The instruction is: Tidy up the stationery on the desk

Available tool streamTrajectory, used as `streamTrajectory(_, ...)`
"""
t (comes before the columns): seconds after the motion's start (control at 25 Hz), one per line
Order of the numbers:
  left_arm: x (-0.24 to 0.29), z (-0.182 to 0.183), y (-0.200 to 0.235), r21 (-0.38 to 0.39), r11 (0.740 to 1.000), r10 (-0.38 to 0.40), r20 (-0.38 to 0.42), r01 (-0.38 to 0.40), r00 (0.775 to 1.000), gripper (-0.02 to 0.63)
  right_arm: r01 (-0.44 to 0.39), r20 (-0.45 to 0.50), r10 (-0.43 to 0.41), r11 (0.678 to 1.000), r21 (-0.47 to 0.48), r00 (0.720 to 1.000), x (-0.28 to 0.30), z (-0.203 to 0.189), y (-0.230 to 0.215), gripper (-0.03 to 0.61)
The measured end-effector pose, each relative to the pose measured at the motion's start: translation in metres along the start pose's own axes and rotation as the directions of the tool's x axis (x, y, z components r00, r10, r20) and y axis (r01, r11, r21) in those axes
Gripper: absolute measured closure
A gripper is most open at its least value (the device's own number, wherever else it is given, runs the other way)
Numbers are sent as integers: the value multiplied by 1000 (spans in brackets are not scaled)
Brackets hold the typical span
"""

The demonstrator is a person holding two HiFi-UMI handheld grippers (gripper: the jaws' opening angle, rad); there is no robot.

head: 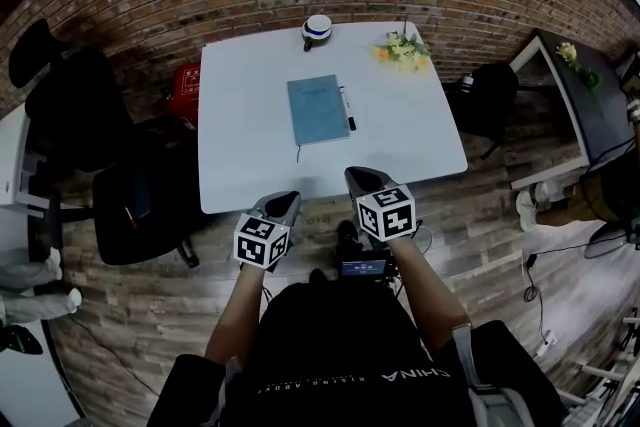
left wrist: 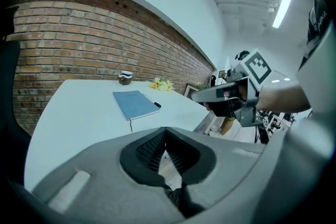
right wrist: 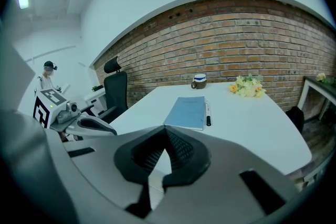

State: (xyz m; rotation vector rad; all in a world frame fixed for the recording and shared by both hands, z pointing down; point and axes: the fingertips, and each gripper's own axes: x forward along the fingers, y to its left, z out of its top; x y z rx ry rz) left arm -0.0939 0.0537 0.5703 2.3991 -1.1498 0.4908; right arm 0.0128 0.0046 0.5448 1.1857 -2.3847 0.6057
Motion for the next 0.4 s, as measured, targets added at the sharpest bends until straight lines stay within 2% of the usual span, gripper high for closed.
streamTrajectory(0.16,-4,-3,4,9,999,32,-11,-32,999,601,-7,-4,7,1000,2,1000,-1,-4,5,571)
streamTrajectory(0.4,-5,-2,5,9,999,54,16,-54,998,601,-11,-3,11,1000,-2,1000,0,-6,7,570)
